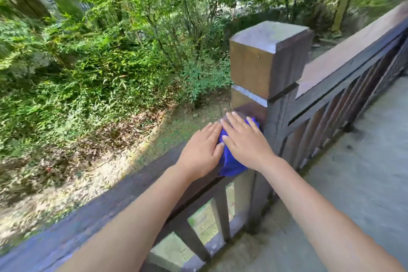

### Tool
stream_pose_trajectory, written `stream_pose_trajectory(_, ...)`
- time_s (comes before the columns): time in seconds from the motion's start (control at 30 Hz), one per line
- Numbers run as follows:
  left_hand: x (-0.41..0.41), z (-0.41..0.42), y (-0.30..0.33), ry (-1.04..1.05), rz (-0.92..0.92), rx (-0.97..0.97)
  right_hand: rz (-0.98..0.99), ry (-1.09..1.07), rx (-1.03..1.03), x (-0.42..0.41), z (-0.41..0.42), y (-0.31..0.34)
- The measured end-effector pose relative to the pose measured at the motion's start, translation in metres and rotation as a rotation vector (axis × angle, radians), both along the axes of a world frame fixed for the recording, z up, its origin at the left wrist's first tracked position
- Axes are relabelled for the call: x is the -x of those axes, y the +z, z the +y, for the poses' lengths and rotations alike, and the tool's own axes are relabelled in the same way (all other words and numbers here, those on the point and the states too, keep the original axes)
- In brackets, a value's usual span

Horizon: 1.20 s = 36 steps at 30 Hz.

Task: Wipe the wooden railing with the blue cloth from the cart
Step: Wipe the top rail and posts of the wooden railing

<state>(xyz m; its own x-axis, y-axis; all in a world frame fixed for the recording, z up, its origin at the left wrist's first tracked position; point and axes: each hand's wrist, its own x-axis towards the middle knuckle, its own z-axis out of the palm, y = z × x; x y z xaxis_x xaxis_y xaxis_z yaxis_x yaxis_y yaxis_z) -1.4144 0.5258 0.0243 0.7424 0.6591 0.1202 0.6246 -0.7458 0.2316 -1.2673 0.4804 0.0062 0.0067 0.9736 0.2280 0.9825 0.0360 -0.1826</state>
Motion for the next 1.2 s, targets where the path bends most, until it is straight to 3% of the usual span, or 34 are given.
stream_pose_trajectory(0.2,0.007,-0.016,-0.003,0.196,0.057,-0.059,-0.058,0.126,0.075,0.003,0.022,0.005)
stream_pose_trajectory(0.43,0.053,-0.039,-0.002,0.512,0.141,-0.078,-0.063,0.446,0.116,0.043,0.040,0.020)
stream_pose_trajectory(0.57,0.061,-0.059,0.003,0.658,0.114,-0.155,-0.135,0.358,0.055,0.005,0.025,0.011)
stream_pose_trajectory(0.7,0.021,-0.053,0.003,0.490,0.007,-0.105,-0.115,0.425,0.135,0.007,0.030,0.009)
stream_pose_trajectory(0.83,0.017,-0.042,-0.003,0.511,0.005,-0.044,-0.048,0.491,0.170,0.012,0.039,0.013)
stream_pose_trajectory(1.0,0.047,-0.048,-0.007,0.549,0.020,-0.079,-0.032,0.509,0.191,0.043,0.035,0.012)
stream_pose_trajectory(1.2,0.135,-0.080,-0.007,0.692,0.074,-0.097,0.017,0.598,0.205,0.138,0.017,0.011)
